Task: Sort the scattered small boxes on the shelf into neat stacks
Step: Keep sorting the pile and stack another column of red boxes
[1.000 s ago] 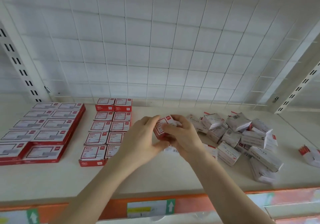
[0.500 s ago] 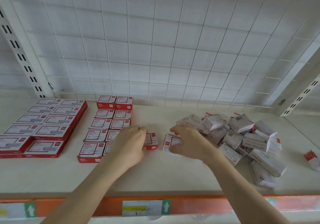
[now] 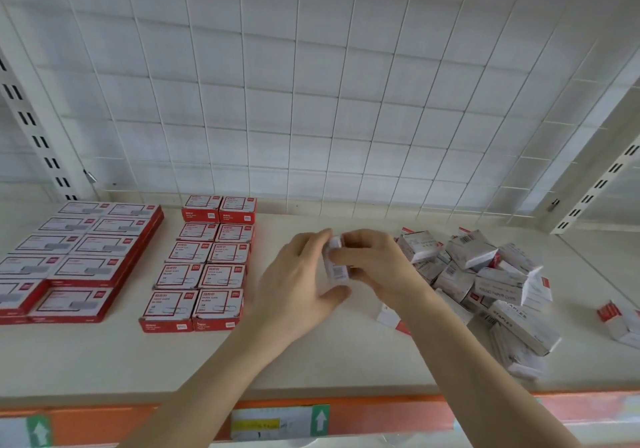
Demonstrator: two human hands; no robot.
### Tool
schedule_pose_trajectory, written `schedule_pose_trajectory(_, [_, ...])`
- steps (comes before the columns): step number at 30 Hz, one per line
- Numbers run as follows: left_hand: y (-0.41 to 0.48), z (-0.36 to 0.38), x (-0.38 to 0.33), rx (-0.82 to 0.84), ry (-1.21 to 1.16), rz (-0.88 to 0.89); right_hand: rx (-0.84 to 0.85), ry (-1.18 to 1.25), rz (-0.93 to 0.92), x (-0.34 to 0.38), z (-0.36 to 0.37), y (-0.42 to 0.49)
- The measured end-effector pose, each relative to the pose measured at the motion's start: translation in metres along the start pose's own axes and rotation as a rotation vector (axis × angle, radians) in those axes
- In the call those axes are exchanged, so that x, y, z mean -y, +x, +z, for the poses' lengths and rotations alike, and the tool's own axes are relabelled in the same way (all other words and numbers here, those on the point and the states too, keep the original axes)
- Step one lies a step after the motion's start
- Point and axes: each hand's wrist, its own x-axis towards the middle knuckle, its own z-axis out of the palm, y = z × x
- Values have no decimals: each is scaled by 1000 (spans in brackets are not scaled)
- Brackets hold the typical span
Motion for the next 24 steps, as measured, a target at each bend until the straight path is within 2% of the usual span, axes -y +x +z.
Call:
schedule_pose_trajectory(4, [-2,4,-9,-119,-58,-49,66,433,93,0,3,-4])
schedule_pose_trajectory(8, [1,2,-11,-141,-175,-89,36,514,88,-5,5,-5])
schedule_pose_trajectory(10, [6,0,-6,-112,-285,-153,25,369,61,-7,3,-6])
schedule_pose_trajectory(12, [13,-4,0,-58,-356,-225,9,57,1,-7,-1,-8])
schedule_pose_trajectory(15, [22,-13,7,64,-474,-332,-33,-334,-203,-9,-5,-8])
schedule_pose_trajectory(20, [23,-15,5,142,-583,-420,-33,-645,-487,-15,-5,-9])
schedule_pose_trajectory(24, [20,-12,-2,202,-535,-395,-48,-730,-602,-18,-3,-8])
